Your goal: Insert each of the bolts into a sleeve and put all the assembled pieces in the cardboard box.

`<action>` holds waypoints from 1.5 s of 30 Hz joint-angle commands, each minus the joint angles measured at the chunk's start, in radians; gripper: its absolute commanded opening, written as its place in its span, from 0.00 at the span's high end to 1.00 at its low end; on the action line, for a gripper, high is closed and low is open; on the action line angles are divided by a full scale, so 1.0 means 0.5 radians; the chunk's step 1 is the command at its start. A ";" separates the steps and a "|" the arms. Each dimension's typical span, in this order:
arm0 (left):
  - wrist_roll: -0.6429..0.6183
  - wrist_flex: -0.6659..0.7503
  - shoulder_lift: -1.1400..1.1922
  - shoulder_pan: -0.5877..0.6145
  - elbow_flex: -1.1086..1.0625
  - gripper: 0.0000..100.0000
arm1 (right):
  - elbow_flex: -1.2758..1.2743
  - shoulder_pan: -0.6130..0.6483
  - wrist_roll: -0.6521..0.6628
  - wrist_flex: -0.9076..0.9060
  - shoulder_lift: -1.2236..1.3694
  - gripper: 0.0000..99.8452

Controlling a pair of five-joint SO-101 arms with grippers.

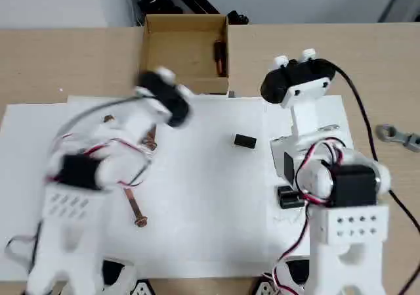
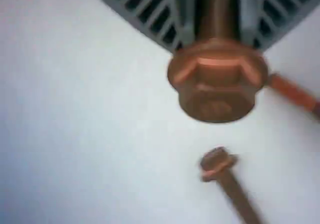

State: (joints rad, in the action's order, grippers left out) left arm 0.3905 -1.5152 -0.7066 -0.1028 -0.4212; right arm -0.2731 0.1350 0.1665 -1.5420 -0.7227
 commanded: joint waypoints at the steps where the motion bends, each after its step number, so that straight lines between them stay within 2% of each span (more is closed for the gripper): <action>1: -0.568 -0.196 -0.144 0.230 0.321 0.99 | 0.012 -0.002 0.021 0.026 0.195 1.00; 7: -0.939 -0.190 -0.157 0.801 0.370 0.99 | 0.110 0.130 0.209 0.198 0.615 1.00; 12: -1.071 -0.196 -0.160 1.056 0.367 0.99 | 0.236 0.385 0.218 0.345 0.882 1.00; 14: -1.074 -0.199 -0.163 1.077 0.367 0.99 | 0.276 0.440 0.233 0.422 0.990 1.00; 18: -1.083 -0.196 -0.163 1.083 0.321 0.99 | 0.307 0.456 0.482 0.502 1.226 0.98; 21: -1.083 -0.178 -0.163 1.099 0.213 0.99 | 0.310 0.428 0.635 0.529 1.389 0.90; 25: -1.080 -0.034 -0.163 1.301 0.106 0.99 | 0.310 0.422 0.764 0.578 1.490 0.81; 28: -1.077 0.055 -0.163 1.341 -0.026 0.99 | 0.310 0.379 0.783 0.631 1.499 0.83; 36: -1.083 0.249 -0.163 1.335 -0.259 0.99 | 0.304 0.342 1.096 0.621 1.502 0.84; 41: -1.077 0.264 -0.163 1.332 -0.256 0.99 | 0.304 0.293 1.387 0.612 1.524 0.84; 45: -1.074 0.267 -0.163 1.332 -0.253 0.99 | 0.365 0.244 1.608 0.465 1.692 0.84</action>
State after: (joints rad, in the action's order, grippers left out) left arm -0.1450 -1.4093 -0.7633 0.5616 -0.5608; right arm -0.1473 0.2808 0.9045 -1.2750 0.0921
